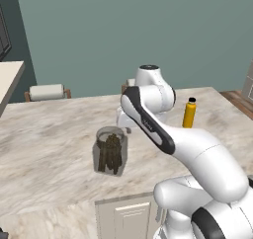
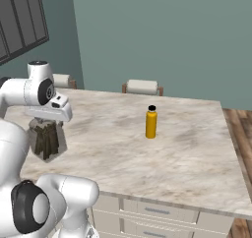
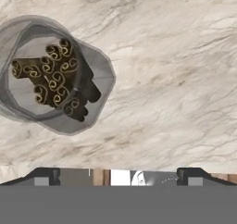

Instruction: Pick the jar and jar from the dining table and place them in the open cabinet. Close the cabinet after placing the objects.

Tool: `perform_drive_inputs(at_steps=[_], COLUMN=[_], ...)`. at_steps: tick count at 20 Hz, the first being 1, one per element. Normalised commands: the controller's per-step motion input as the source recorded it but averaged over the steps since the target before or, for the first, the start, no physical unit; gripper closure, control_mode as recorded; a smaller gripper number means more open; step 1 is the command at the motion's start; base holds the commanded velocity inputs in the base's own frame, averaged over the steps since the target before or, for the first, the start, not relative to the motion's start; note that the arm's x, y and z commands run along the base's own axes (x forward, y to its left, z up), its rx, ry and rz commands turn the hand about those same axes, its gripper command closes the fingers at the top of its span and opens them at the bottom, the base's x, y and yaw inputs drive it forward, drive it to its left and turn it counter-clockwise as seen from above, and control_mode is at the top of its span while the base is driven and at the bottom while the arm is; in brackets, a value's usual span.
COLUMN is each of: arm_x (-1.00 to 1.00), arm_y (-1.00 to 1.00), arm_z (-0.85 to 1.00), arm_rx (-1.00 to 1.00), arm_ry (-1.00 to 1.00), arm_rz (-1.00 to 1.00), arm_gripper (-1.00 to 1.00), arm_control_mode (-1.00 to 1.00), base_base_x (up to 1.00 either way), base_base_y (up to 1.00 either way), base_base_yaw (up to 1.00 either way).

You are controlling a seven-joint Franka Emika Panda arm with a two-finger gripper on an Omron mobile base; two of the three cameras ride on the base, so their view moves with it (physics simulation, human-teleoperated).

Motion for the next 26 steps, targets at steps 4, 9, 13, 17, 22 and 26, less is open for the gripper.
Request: perform_drive_inputs(at_steps=[4,9,13,17,22,26], arm_x=[0.04,0.2,0.23,0.14,0.09,0.09], arm_y=[0.05,0.1,0.06,0.04,0.0,0.07], arm_z=[-0.02,-0.02,-0.01,-0.12,-0.08,-0.13], arm_rx=[0.0,0.0,0.0,0.0,0.0,0.0], arm_ry=[0.01,0.01,0.01,0.03,0.03,0.06], arm_rz=[0.0,0.0,0.0,0.0,0.0,0.0], arm_gripper=[-1.0,-1.0,-1.0,-1.0,-1.0,-1.0], arm_control_mode=[-1.0,-1.0,-1.0,-1.0,-1.0,-1.0], base_base_x=[0.0,0.0,0.0,0.0,0.0,0.0], base_base_y=[0.0,0.0,0.0,0.0,0.0,0.0], base_base_yaw=[0.0,0.0,0.0,0.0,0.0,0.0])
